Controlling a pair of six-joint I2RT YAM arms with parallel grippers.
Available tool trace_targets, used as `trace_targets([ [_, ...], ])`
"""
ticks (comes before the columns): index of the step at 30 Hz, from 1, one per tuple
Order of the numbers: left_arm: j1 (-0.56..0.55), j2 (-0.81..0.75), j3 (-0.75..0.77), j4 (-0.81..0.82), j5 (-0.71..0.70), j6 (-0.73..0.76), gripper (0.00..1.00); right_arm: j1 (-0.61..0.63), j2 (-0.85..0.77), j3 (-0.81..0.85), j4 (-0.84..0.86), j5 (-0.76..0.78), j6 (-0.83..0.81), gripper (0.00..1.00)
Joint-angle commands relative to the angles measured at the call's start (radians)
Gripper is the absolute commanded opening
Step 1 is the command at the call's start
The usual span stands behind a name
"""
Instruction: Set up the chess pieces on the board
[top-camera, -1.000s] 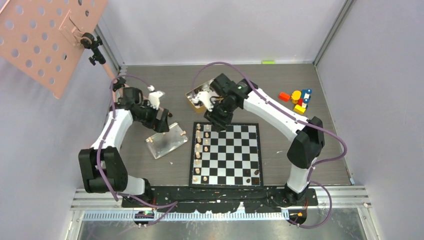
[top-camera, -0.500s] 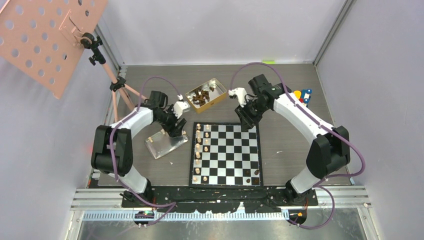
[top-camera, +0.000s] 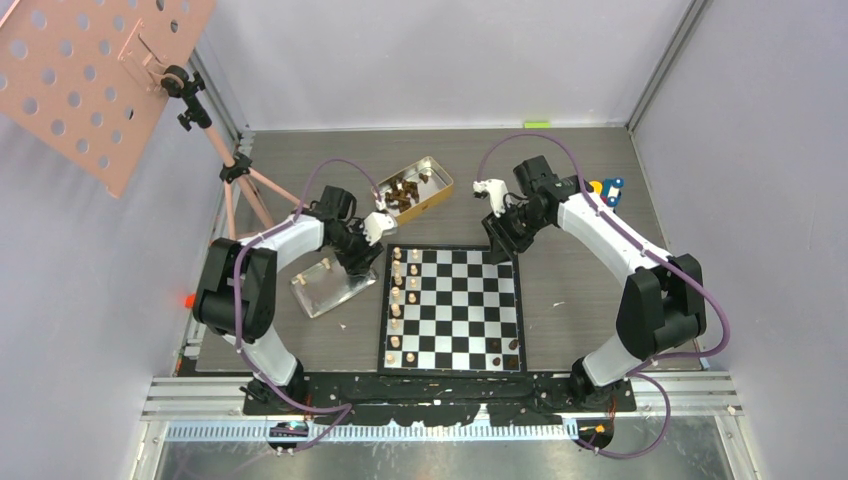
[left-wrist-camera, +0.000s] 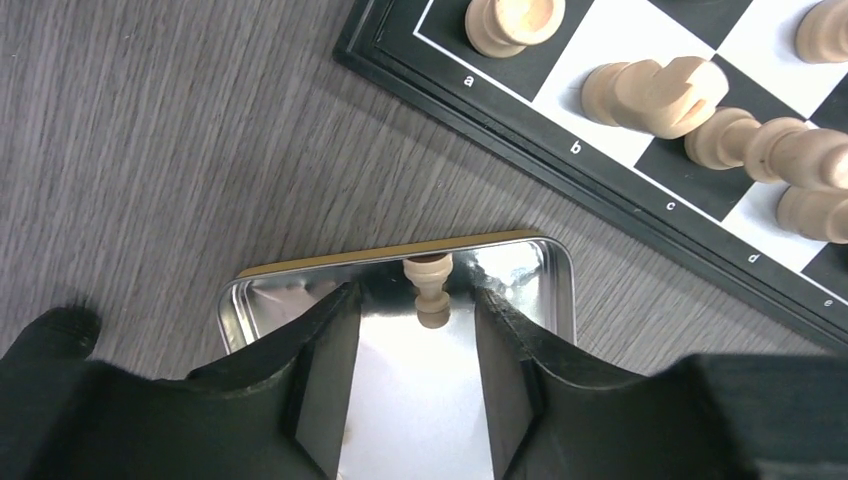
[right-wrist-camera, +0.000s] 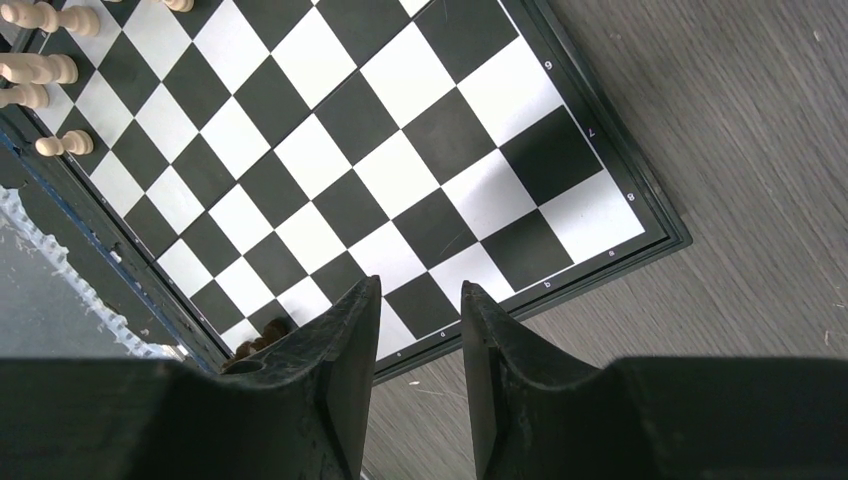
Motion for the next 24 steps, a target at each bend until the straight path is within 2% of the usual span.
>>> trace_targets([
  [1, -0.005, -0.005, 0.017, 0.009, -0.026, 0.014, 0.45, -0.009, -0.041, 0.002, 0.038, -0.039, 0.011, 0.41],
  [11, -0.047, -0.047, -0.021, 0.027, -0.091, -0.020, 0.25, -0.013, -0.033, -0.007, 0.039, -0.050, 0.013, 0.41],
  [19, -0.053, -0.112, -0.013, -0.025, -0.173, -0.035, 0.00, -0.014, -0.036, -0.016, 0.038, -0.049, 0.012, 0.41],
  [24, -0.054, -0.198, 0.018, -0.128, -0.209, -0.010, 0.00, -0.016, -0.038, -0.022, 0.038, -0.043, 0.006, 0.41],
])
